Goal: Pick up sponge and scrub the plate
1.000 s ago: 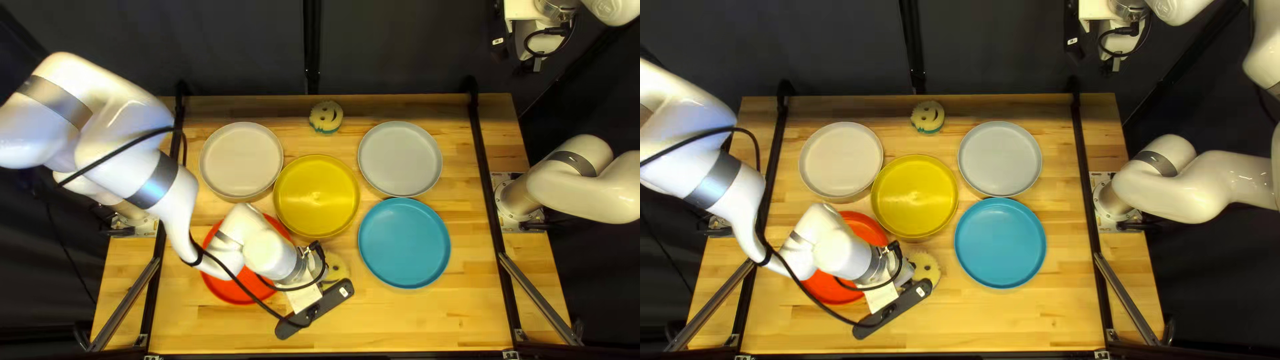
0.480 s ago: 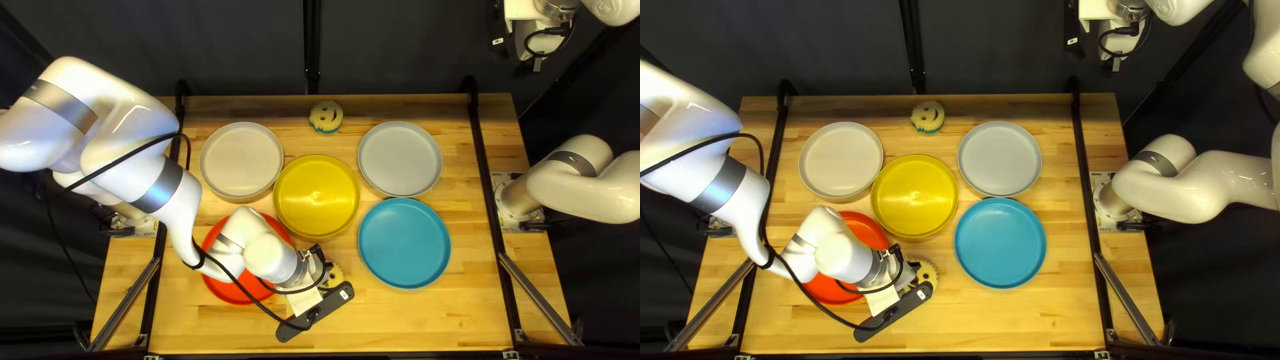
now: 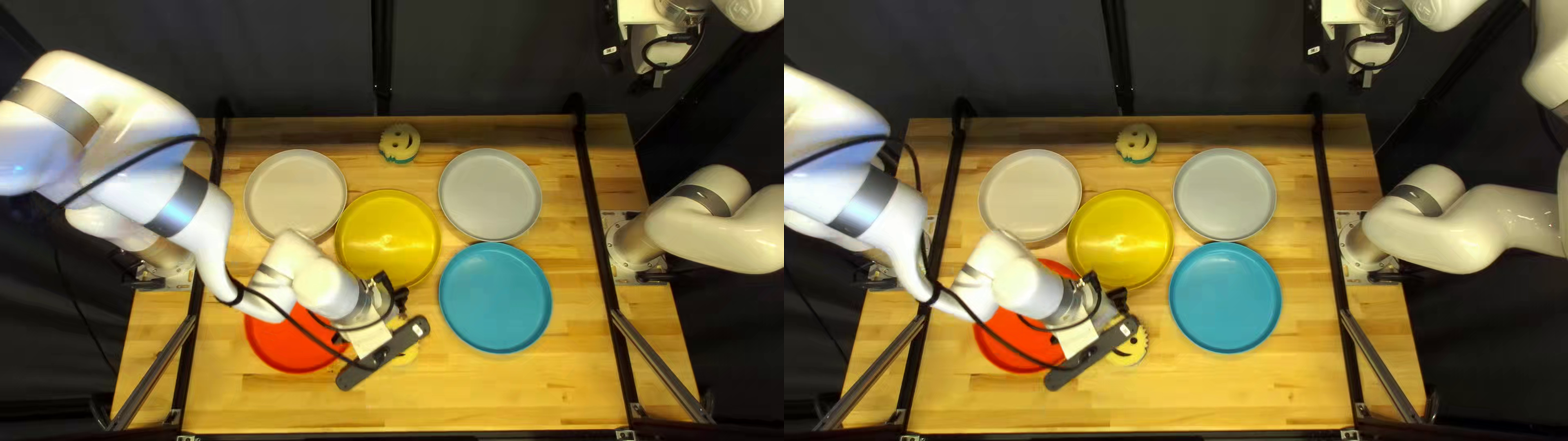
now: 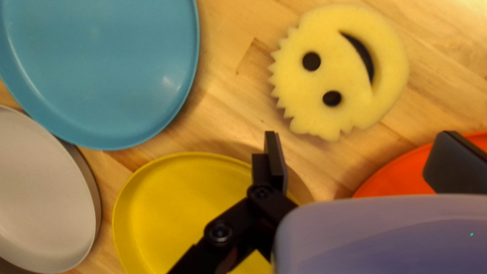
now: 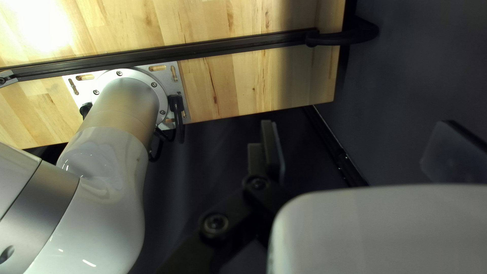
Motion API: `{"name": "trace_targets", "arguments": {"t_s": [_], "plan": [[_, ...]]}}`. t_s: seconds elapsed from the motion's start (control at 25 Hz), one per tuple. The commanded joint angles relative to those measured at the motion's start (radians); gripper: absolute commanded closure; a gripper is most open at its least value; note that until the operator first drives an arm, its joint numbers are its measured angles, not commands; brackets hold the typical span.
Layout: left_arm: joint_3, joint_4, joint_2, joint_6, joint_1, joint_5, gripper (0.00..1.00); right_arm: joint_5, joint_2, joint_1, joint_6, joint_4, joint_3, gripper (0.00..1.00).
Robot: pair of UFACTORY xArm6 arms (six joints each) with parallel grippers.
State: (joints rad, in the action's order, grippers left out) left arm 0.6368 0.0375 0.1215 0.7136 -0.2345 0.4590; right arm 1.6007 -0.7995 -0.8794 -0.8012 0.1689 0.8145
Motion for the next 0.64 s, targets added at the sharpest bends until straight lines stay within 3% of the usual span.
{"name": "trace_targets", "arguments": {"t_s": [0.04,0.2,0.4,0.64], "plan": [[-0.119,-0.072,0.202,0.148,0.142,0.114,0.00,0.000,0.000,0.000,0.000,0.000,0.000,0.00],[-0.185,-0.105,0.407,0.273,0.292,0.277,0.00,0.000,0.000,0.000,0.000,0.000,0.000,0.00],[-0.193,-0.115,0.607,0.342,0.428,0.478,0.00,0.000,0.000,0.000,0.000,0.000,0.000,0.00],[-0.203,-0.109,0.631,0.290,0.393,0.486,0.00,0.000,0.000,0.000,0.000,0.000,0.000,0.00]]}}
